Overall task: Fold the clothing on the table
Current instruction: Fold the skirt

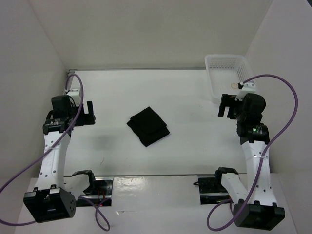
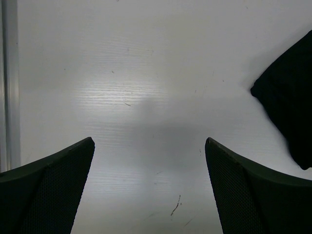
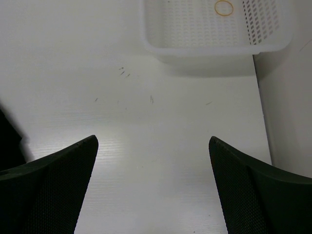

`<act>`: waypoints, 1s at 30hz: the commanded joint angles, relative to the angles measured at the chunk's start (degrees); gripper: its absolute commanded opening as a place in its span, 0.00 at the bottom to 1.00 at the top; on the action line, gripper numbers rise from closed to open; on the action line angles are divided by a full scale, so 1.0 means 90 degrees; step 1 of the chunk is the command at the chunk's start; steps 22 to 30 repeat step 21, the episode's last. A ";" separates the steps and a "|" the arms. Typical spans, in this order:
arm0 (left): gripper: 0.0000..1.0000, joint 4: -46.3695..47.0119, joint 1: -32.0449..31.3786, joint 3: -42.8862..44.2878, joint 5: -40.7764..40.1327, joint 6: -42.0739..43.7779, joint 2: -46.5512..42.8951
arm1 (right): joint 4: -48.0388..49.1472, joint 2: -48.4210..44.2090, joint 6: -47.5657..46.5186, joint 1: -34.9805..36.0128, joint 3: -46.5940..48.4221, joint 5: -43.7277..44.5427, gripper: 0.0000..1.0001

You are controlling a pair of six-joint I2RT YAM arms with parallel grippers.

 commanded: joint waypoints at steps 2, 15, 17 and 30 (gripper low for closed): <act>1.00 0.0075 0.0034 0.0226 0.0168 0.0141 -0.0323 | 0.0126 -0.0104 -0.0010 -0.0043 -0.0061 0.0197 0.98; 1.00 0.0075 0.0034 0.0168 0.0363 0.0258 -0.0549 | 0.0126 -0.0046 -0.0069 -0.0043 -0.0061 0.0139 0.98; 1.00 0.0075 0.0034 0.0168 0.0363 0.0258 -0.0549 | 0.0126 -0.0046 -0.0069 -0.0043 -0.0061 0.0139 0.98; 1.00 0.0075 0.0034 0.0168 0.0422 0.0258 -0.0549 | 0.0126 -0.0046 -0.0128 -0.0043 -0.0061 0.0139 0.98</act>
